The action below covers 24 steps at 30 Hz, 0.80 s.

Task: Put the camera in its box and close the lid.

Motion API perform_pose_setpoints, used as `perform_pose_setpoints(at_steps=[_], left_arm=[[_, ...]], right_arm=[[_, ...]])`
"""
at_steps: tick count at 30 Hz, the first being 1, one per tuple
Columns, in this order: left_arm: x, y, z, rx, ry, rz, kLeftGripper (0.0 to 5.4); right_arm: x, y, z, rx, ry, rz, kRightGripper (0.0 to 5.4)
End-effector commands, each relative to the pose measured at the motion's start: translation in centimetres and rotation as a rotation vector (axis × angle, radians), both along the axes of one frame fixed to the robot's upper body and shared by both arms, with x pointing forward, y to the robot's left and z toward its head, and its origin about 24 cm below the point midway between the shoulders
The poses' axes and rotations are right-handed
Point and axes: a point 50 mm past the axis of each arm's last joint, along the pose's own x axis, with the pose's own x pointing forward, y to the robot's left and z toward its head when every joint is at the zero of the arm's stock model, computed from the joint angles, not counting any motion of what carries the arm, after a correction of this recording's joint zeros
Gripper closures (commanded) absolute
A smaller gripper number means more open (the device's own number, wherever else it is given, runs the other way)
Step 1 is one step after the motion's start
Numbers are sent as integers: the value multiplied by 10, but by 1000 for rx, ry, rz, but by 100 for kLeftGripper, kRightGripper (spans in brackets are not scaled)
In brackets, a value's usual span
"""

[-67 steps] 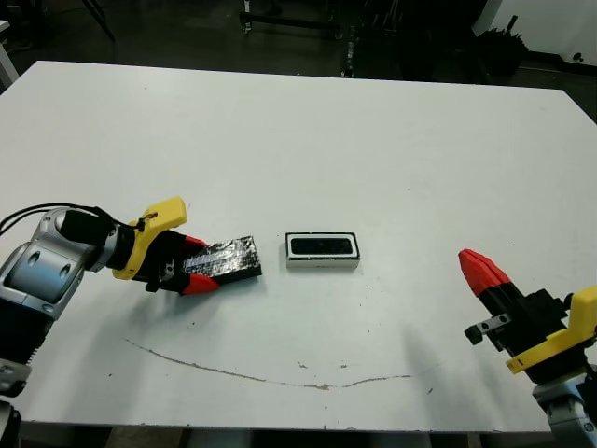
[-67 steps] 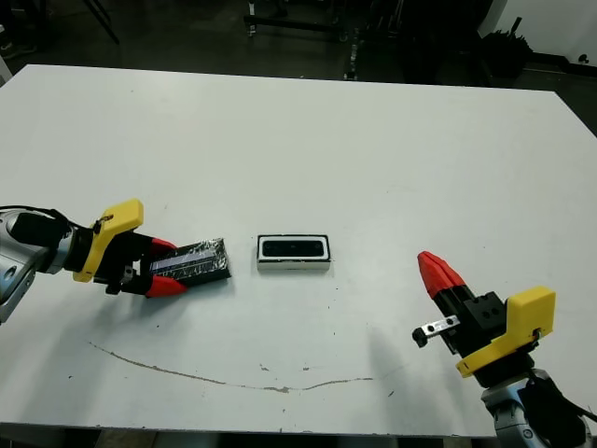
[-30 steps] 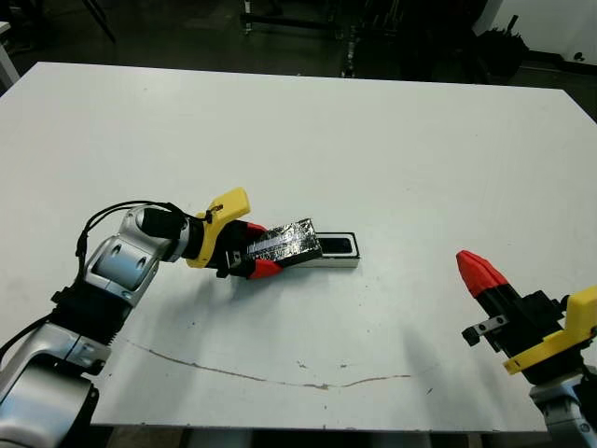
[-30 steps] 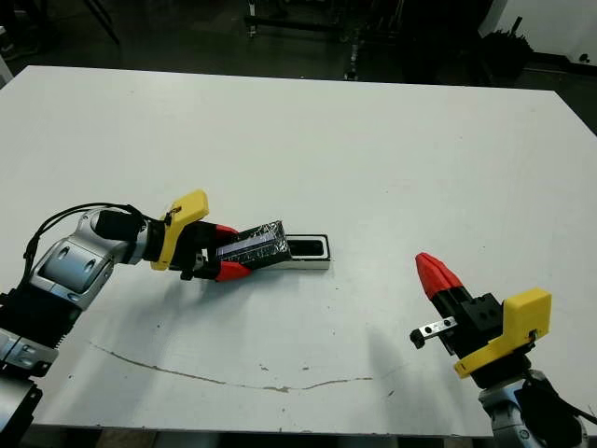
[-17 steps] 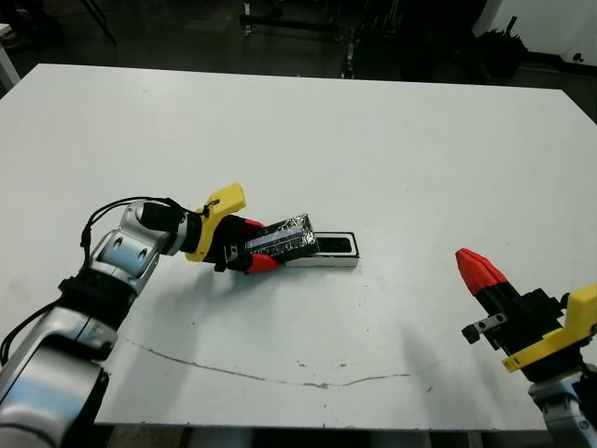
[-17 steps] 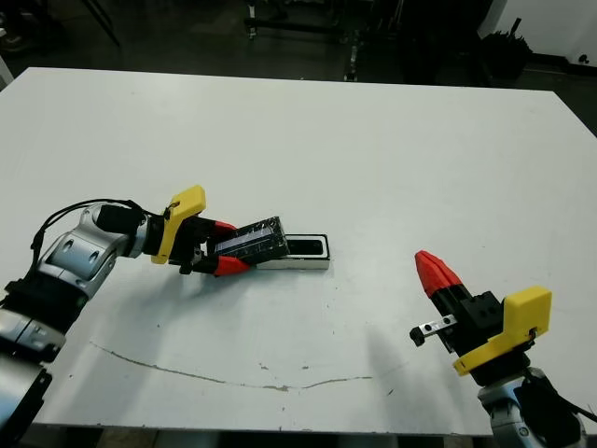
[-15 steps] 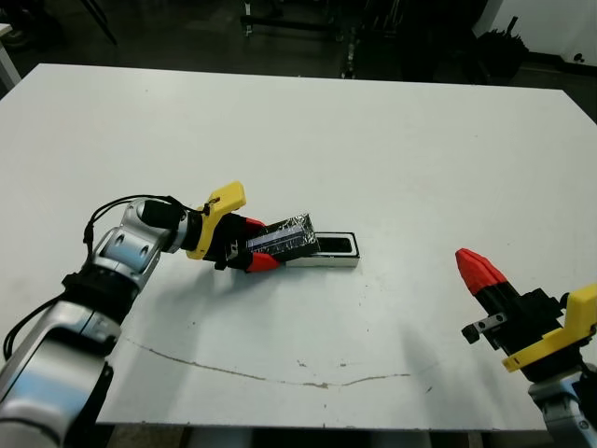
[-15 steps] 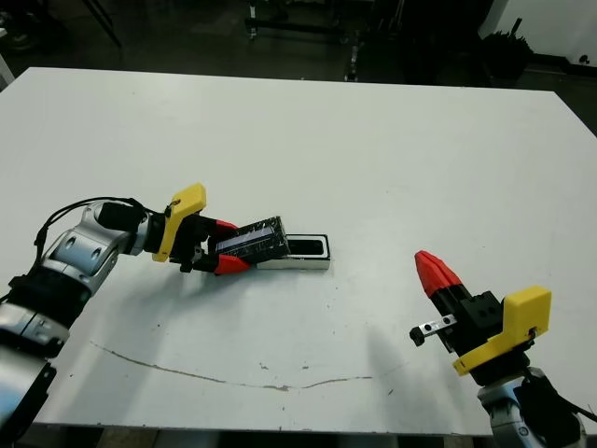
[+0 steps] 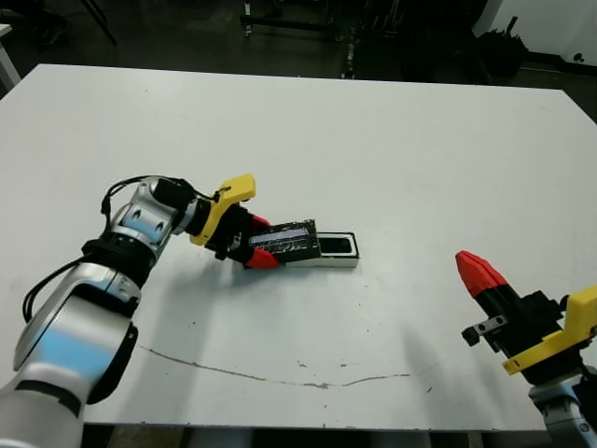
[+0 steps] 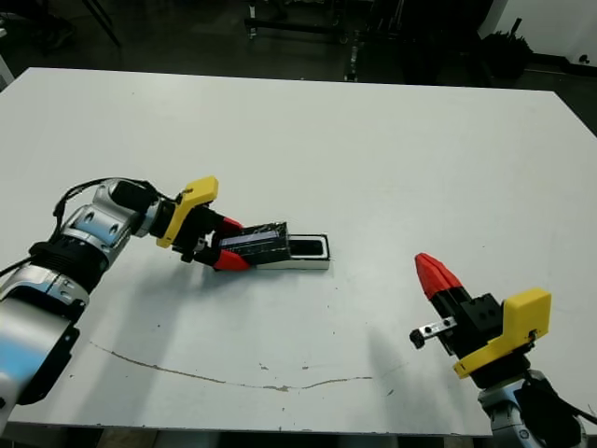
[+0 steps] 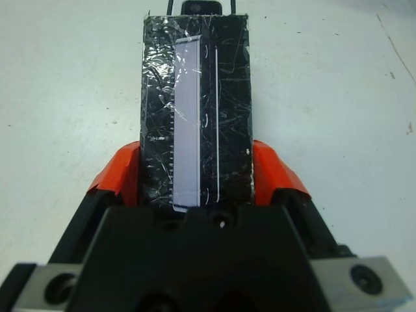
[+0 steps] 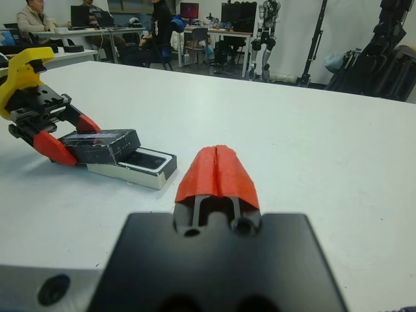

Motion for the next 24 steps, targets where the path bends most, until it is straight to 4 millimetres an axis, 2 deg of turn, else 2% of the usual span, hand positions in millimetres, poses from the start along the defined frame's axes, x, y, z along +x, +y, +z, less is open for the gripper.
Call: perform_pose_setpoints(at_steps=[1,10,18,24], left_arm=[[-4,-2,-10,7,37,6,224],[-9,-14,-19,1,-97,55,224],[-18,-27,-31,19,-93,60,224],[-21,-40,-28,21,-109,45,224]], right_arm=[[-2,-3,-1,-17,3,-10,540],[-3,-2,-2,-19,9,-14,540],[-4,-2,-2,-20,14,-17,540],[-4,-2,-2,-13,15,-11,540]])
